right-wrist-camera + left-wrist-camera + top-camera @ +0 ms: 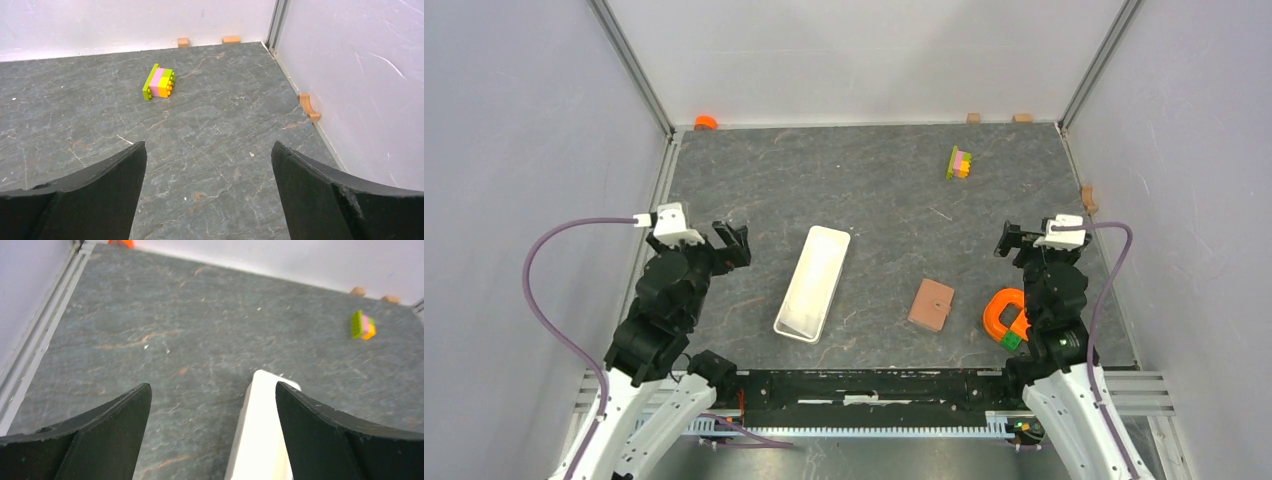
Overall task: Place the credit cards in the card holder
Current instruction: Reset both arms
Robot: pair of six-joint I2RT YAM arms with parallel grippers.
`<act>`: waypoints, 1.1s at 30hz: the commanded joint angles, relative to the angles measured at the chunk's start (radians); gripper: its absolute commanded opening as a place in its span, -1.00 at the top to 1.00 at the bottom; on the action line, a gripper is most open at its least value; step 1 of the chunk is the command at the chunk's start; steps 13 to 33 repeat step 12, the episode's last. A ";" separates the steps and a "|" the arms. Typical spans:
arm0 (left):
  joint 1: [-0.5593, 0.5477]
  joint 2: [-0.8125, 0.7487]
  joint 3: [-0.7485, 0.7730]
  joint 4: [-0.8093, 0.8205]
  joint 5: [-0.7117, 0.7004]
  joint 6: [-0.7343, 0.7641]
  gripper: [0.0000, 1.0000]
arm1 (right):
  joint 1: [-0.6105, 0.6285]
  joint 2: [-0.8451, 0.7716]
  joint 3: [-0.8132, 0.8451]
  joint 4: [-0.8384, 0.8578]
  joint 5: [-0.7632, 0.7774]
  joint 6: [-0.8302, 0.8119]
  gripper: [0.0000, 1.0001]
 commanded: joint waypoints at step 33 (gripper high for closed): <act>-0.001 -0.016 -0.067 -0.013 -0.061 0.072 -1.00 | -0.004 -0.101 -0.078 0.137 0.019 -0.085 -0.96</act>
